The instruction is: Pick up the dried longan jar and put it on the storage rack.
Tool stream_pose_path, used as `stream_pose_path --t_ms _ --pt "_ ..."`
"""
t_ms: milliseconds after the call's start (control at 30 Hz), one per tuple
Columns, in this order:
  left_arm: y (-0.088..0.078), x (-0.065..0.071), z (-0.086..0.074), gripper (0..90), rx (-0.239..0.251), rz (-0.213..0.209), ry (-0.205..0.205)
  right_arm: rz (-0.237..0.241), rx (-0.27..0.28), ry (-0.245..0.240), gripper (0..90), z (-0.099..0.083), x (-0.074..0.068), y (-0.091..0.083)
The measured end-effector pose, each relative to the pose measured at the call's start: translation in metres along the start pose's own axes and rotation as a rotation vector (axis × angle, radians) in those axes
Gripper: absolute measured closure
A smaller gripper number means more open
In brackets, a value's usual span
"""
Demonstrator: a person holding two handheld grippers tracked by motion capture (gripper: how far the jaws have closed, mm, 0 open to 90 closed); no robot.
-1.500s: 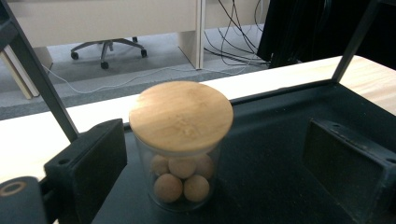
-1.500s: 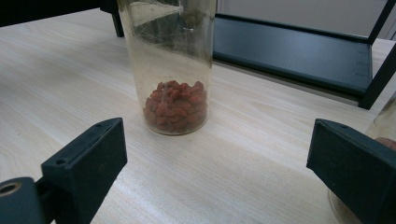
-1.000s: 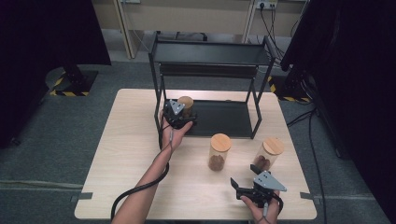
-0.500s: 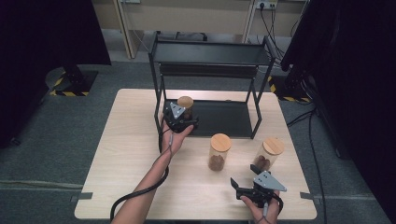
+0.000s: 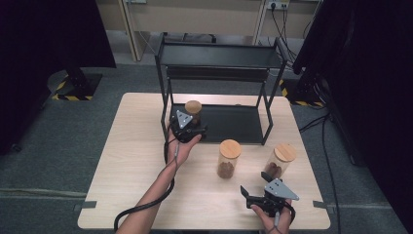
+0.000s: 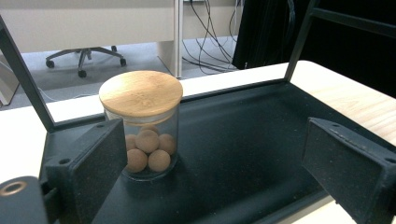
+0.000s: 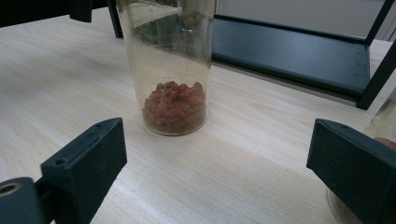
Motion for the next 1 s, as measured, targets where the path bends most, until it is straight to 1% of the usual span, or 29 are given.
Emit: stream_pose_path --t_ms 333,467,533,600,800,867,1000 --pt "-0.009 0.004 -0.008 6.5 0.004 -0.012 -0.004 -0.001 0.001 0.001 4.8 0.0 0.0 0.0" --pt "-0.012 0.006 -0.011 6.5 0.013 -0.016 -0.006 -0.001 0.002 0.001 4.8 0.0 0.0 0.0" --pt "-0.014 0.007 -0.012 6.6 0.016 -0.017 0.001 -0.002 0.002 0.002 4.8 0.0 0.0 0.0" --pt "-0.016 0.008 -0.014 6.6 0.021 -0.02 -0.005 -0.002 0.001 0.002 4.8 0.0 0.0 0.0" --pt "-0.021 0.009 -0.02 6.6 0.016 -0.028 -0.003 -0.003 0.001 0.002 4.8 0.0 0.0 0.0" --pt "-0.023 0.008 -0.023 6.6 0.014 -0.025 -0.002 -0.003 0.0 0.0 4.8 0.0 0.0 0.0" --pt "-0.025 0.008 -0.028 6.7 0.012 -0.033 -0.012 -0.003 0.002 0.001 4.8 0.0 0.0 0.0"
Point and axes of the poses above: each handheld gripper's, and its own axes: y roughly forward along the jaws, z roughly out of its top, x roughly to its right, the point moved 1 cm from there along y, roughly forward along the jaws, and after that the axes turned 10 degrees about y, right-handed, at the moved point
